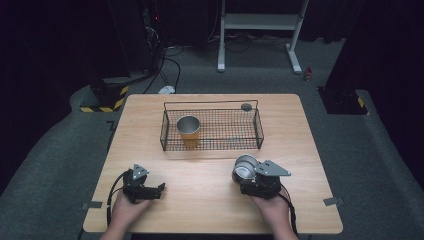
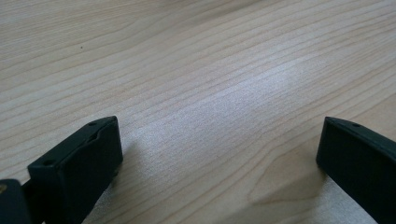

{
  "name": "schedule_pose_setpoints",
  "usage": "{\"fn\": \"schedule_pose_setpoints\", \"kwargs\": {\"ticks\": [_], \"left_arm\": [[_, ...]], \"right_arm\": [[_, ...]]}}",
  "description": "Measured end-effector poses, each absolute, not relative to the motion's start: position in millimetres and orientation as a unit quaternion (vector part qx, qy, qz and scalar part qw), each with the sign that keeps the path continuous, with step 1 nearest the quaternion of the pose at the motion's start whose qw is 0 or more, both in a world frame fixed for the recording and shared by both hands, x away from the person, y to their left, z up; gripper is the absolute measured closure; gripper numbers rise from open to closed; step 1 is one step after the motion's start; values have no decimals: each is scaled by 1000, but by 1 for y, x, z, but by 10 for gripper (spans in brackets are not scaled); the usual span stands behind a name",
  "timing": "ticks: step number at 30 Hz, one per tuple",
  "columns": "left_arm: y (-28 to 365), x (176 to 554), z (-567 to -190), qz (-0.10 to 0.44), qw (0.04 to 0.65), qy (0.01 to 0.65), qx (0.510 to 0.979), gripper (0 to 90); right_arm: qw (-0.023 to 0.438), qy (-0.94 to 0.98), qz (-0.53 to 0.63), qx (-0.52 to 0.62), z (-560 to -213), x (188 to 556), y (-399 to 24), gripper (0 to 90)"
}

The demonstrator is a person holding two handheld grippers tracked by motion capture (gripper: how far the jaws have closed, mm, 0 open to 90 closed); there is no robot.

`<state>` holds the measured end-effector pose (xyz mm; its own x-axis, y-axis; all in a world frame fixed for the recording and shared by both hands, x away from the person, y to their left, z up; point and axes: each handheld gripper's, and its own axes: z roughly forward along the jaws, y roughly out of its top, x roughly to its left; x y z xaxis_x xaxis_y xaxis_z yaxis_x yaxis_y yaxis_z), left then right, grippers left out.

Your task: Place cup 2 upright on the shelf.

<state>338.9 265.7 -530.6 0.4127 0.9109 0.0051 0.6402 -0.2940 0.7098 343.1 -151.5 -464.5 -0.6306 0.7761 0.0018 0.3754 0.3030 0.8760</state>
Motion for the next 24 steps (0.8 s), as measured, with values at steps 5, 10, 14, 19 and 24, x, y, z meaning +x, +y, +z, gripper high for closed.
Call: {"fn": "schedule_pose_setpoints", "kwargs": {"ticks": [5, 10, 14, 19, 24], "left_arm": [[266, 340, -531, 211, 321, 497, 778, 7], [266, 339, -531, 211, 322, 499, 776, 8], [265, 339, -530, 213, 320, 504, 773, 13], [265, 341, -531, 215, 322, 505, 771, 15], [265, 342, -531, 215, 321, 505, 772, 10]], "right_arm": [[225, 775, 457, 374, -464, 347, -155, 186], [232, 770, 457, 380, -462, 347, -158, 186], [233, 767, 457, 387, -461, 347, -159, 186], [235, 767, 456, 385, -461, 349, -159, 186], [235, 765, 457, 388, -460, 350, -158, 187]]}}
